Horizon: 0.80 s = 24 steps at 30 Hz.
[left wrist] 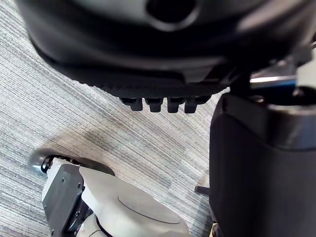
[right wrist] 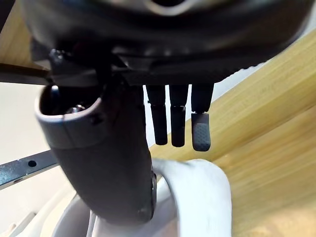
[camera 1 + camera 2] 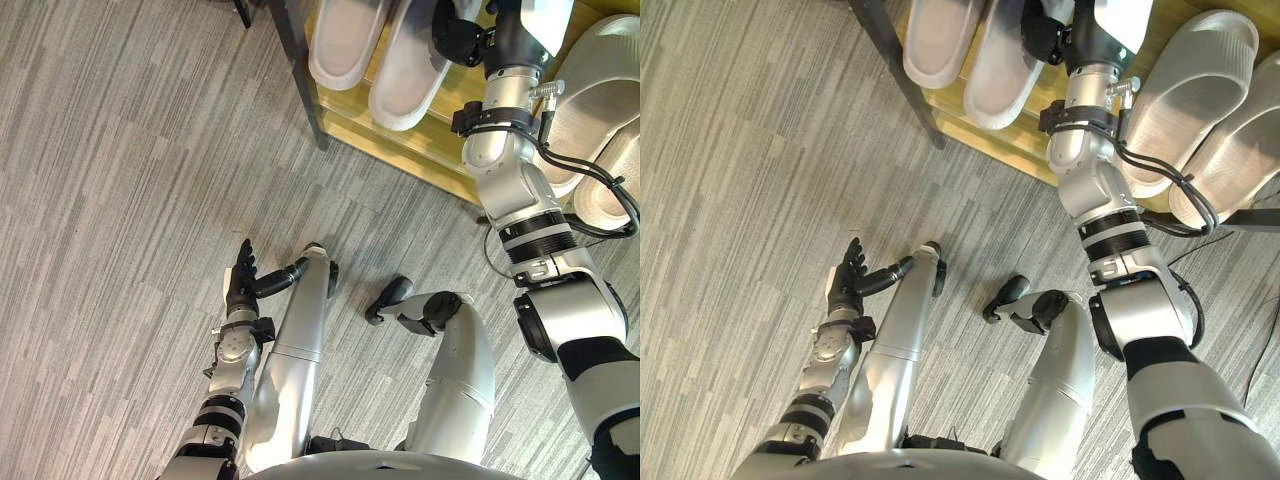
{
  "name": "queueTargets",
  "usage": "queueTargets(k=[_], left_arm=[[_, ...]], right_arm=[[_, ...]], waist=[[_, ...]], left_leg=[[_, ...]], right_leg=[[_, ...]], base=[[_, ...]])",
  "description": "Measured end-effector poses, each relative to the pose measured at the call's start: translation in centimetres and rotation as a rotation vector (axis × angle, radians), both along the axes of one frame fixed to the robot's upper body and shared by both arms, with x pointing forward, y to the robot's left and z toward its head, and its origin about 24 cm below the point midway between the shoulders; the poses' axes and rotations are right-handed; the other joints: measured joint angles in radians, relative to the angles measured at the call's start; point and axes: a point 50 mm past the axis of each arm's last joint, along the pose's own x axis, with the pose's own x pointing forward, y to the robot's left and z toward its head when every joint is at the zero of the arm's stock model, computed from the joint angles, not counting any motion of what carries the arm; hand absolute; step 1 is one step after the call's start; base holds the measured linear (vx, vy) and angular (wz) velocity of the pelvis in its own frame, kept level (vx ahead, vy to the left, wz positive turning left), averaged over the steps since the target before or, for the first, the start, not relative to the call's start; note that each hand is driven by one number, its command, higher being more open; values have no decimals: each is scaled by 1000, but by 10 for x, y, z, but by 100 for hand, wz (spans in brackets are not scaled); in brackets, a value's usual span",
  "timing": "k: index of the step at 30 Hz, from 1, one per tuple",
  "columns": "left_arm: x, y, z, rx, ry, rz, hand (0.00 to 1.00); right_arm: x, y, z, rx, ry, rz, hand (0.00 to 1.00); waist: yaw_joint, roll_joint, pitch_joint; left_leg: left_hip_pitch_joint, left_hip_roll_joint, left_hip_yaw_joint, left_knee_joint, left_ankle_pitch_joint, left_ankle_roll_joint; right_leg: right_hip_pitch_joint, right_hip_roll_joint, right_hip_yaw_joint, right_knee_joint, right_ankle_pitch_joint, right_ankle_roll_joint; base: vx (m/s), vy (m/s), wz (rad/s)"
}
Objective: Organize the slippers on the shoe rack
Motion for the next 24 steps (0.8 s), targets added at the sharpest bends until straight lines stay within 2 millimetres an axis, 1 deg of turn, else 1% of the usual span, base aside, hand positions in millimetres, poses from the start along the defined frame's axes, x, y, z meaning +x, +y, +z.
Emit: queueTargets(k=[6, 7, 10, 12, 14, 16, 18, 20, 22, 24], left_arm=[[-1, 0, -2, 1, 11, 11, 100], [0, 0, -3, 3, 15, 17, 100], [2, 3, -3, 12, 25, 20, 100], [1, 4, -4, 11, 29, 27, 100], [-1, 4, -8, -13, 45, 43, 100], [-1, 4, -9, -14, 56, 43, 100], [-2, 5, -10, -15, 65, 46, 100], [-2, 6, -11, -15, 68, 50, 100], [-2, 8, -11, -11, 73, 49, 100], [-3, 8, -13, -11, 87, 50, 100]], right_arm=[[1, 6, -3, 44, 14, 36, 100], [1, 8, -3, 56, 13, 48, 100], [-2, 22, -4, 79, 4, 98, 100], [-4, 26, -6, 90, 3, 114, 100], [-6, 26, -16, 100, 17, 121, 100], [-7, 25, -21, 112, 24, 124, 100], [-15, 24, -26, 130, 10, 140, 100], [-18, 25, -28, 137, 4, 149, 100], [-22, 24, -32, 175, 0, 156, 100], [-31, 23, -43, 237, -3, 174, 100]], waist=[[1, 0, 0], [-5, 0, 0], [-13, -1, 0], [-16, -1, 1], [-17, -8, 3], [-17, -10, 3], [-21, -16, 2], [-24, -16, 2], [-27, -16, 2], [-28, -21, 2]], left_leg=[[16, -2, 0, -2, 0, 0], [18, -2, 0, -3, 0, 0], [21, -1, 1, -7, 0, -1], [25, 0, 2, -10, 1, -1], [44, 1, 3, -23, 1, -1], [54, 2, 4, -30, 1, -1], [62, 4, 9, -37, 0, 0], [65, 8, 11, -37, 0, 0], [73, 14, 13, -39, 0, 0], [94, 17, 17, -52, 0, 0]], right_leg=[[17, -2, -1, -2, -2, 4], [19, -2, -1, -3, -2, 4], [20, -1, 0, -5, -2, 4], [23, 0, 0, -8, -2, 4], [42, 2, -1, -22, -2, 4], [52, 4, -3, -29, -1, 5], [56, 6, 1, -35, 0, 6], [58, 9, 1, -38, 2, 3], [66, 15, 1, -43, 3, 4], [81, 18, 3, -51, 0, 8]], base=[[10, 41, 1], [4, 36, -1], [12, 34, -1], [31, 37, 0], [37, 34, 1], [21, 22, 0], [28, 41, -3], [27, 49, -4], [13, 42, -6], [4, 33, -4]])
